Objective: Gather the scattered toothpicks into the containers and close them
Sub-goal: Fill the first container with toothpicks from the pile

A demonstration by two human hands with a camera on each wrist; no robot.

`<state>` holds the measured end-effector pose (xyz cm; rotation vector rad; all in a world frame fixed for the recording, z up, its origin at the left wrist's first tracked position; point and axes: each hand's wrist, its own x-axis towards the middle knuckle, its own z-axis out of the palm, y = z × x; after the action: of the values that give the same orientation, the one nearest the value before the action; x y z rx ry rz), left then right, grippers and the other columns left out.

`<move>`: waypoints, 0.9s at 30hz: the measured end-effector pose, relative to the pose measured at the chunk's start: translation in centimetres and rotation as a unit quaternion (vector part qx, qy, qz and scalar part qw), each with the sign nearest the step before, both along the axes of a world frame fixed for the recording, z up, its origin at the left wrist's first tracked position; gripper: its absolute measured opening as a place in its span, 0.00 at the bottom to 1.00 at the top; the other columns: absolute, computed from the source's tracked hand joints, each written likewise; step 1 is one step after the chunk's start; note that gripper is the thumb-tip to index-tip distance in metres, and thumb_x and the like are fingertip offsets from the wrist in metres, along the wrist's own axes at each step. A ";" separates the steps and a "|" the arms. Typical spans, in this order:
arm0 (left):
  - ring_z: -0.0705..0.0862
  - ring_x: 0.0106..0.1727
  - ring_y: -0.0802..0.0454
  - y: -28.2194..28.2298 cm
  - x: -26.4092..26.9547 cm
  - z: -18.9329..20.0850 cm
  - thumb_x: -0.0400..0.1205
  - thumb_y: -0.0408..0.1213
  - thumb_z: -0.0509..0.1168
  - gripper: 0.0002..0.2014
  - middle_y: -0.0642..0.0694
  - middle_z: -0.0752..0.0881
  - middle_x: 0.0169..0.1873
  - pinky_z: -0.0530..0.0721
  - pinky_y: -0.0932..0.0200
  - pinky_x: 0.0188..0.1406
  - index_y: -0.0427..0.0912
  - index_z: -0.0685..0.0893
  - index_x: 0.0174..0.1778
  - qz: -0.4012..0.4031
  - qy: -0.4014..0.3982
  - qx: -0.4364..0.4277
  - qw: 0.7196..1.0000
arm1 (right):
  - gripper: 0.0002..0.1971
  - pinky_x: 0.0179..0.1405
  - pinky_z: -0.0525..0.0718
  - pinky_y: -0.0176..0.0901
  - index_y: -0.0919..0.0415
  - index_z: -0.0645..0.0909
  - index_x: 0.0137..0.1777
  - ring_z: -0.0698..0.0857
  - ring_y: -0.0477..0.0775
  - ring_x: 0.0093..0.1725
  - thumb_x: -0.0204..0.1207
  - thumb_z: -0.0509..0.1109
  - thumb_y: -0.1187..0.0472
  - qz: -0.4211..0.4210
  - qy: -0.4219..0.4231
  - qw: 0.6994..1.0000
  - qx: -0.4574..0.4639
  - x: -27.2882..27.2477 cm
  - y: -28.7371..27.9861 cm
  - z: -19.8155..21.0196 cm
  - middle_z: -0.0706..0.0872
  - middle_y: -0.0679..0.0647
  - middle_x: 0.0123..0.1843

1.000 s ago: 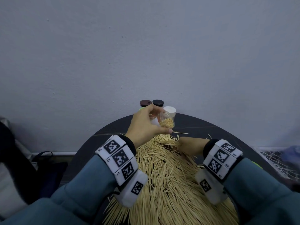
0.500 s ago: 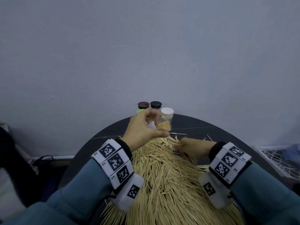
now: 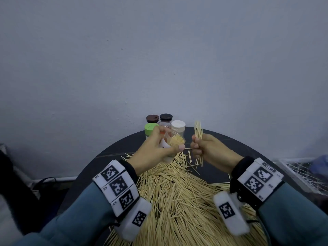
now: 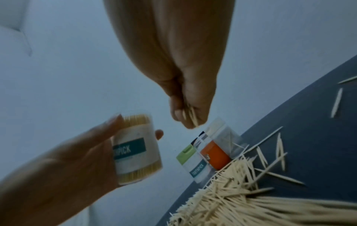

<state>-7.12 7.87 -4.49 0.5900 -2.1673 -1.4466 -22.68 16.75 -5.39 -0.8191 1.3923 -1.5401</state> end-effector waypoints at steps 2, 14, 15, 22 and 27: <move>0.80 0.43 0.64 0.4 -0.1 0.1 0.79 0.42 0.68 0.25 0.53 0.79 0.48 0.78 0.77 0.34 0.46 0.65 0.69 -0.024 -0.006 0.020 1.000 | 0.14 0.22 0.66 0.30 0.59 0.67 0.41 0.66 0.40 0.20 0.87 0.46 0.68 -0.024 -0.016 0.998 -0.056 0.3 -0.1 1.0 0.66 0.50 0.27; 0.82 0.61 0.50 1.7 -0.1 -0.3 0.74 0.45 0.73 0.30 0.46 0.77 0.63 0.85 0.57 0.57 0.51 0.67 0.70 -0.100 -0.070 0.014 0.992 | 0.12 0.34 0.82 0.34 0.58 0.68 0.45 0.81 0.45 0.30 0.87 0.47 0.65 -0.059 0.011 0.968 -0.245 2.8 0.8 3.6 0.77 0.49 0.30; 0.82 0.60 0.54 1.8 -0.2 -0.1 0.75 0.41 0.72 0.29 0.49 0.79 0.62 0.85 0.60 0.57 0.50 0.68 0.70 -0.093 -0.047 0.012 0.994 | 0.11 0.37 0.84 0.35 0.57 0.69 0.45 0.84 0.46 0.33 0.87 0.47 0.64 -0.054 0.027 0.971 -0.230 3.1 0.7 3.0 0.80 0.50 0.32; 0.82 0.61 0.50 1.3 -0.3 0.1 0.75 0.34 0.73 0.24 0.43 0.81 0.60 0.82 0.62 0.57 0.41 0.75 0.66 -0.030 0.060 0.003 0.998 | 0.12 0.45 0.78 0.20 0.58 0.79 0.56 0.84 0.29 0.49 0.85 0.53 0.65 -0.025 0.100 0.984 -0.147 4.0 0.7 1.2 0.85 0.46 0.56; 0.80 0.64 0.56 1.2 -0.3 0.1 0.74 0.34 0.73 0.25 0.51 0.80 0.63 0.82 0.67 0.58 0.44 0.75 0.67 -0.035 0.059 0.011 0.998 | 0.10 0.48 0.80 0.22 0.57 0.80 0.54 0.84 0.32 0.51 0.83 0.57 0.66 0.006 0.101 0.987 -0.126 3.8 0.6 1.2 0.85 0.42 0.56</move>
<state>-7.43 9.03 -4.36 0.4281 -2.1019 -1.5049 -18.85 17.37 -4.18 -1.1628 1.3465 -1.6829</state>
